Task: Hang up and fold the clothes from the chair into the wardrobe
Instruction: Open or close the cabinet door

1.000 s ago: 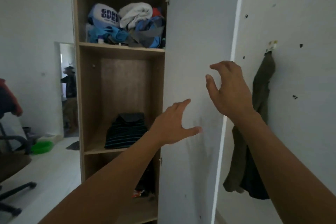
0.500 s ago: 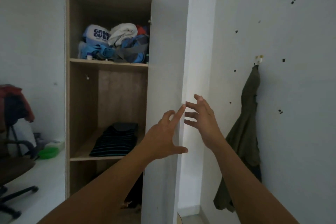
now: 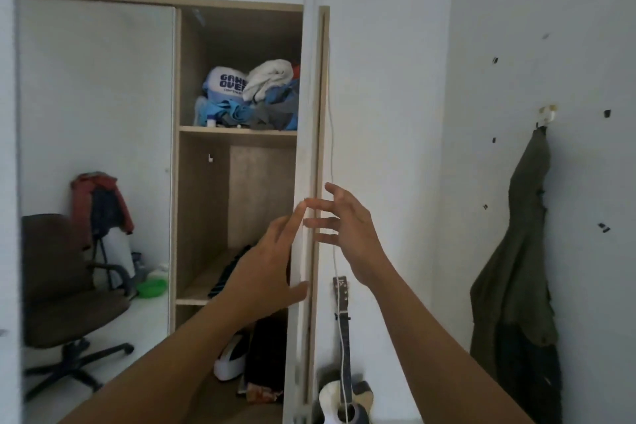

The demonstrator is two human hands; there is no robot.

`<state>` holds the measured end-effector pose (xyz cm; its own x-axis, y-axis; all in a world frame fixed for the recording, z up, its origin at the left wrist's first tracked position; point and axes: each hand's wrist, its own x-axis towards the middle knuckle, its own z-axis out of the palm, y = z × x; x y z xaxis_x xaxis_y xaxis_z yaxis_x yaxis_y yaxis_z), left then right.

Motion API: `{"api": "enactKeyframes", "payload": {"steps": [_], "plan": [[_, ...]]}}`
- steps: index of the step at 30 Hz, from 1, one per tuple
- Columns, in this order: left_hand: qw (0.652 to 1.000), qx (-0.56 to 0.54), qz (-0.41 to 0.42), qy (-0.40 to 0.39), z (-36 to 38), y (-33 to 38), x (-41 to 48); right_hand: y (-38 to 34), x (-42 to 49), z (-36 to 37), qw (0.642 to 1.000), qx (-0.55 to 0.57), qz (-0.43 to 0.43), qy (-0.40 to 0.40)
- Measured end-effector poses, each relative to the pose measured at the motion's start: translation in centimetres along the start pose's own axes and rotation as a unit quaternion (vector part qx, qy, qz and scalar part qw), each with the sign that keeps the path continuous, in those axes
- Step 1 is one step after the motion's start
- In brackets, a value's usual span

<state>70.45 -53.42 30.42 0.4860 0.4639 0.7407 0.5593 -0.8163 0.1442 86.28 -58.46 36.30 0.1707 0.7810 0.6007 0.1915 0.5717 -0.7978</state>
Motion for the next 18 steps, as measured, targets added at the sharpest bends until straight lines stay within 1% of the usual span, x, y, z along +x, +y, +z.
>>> {"api": "enactKeyframes", "payload": {"steps": [2, 5, 9, 12, 14, 16, 18], "plan": [[1.0, 0.006, -0.017, 0.01, -1.3, -1.8, -0.8, 0.7, 0.7, 2.0, 1.0, 0.001, -0.015, -0.02], [0.997, 0.053, -0.046, 0.026, -3.3, -4.5, -1.9, 2.2, 2.3, 5.5, 0.999, -0.018, -0.02, -0.036], [0.987, 0.123, -0.098, 0.035, -5.7, -8.6, -2.9, 5.4, 5.3, 10.0, 0.991, -0.102, -0.057, -0.068], [0.976, 0.173, -0.128, 0.042, -6.9, -12.2, -3.1, 8.4, 7.3, 12.6, 0.974, -0.186, -0.08, -0.099], [0.968, 0.196, -0.149, 0.051, -7.4, -14.8, -2.9, 10.4, 8.6, 14.1, 0.958, -0.236, -0.117, -0.111], [0.959, 0.221, -0.167, 0.06, -7.4, -17.7, -2.4, 12.2, 10.0, 15.6, 0.941, -0.282, -0.149, -0.113], [0.951, 0.245, -0.18, 0.061, -7.1, -20.6, -1.7, 13.9, 11.4, 16.9, 0.925, -0.329, -0.156, -0.107]]}}
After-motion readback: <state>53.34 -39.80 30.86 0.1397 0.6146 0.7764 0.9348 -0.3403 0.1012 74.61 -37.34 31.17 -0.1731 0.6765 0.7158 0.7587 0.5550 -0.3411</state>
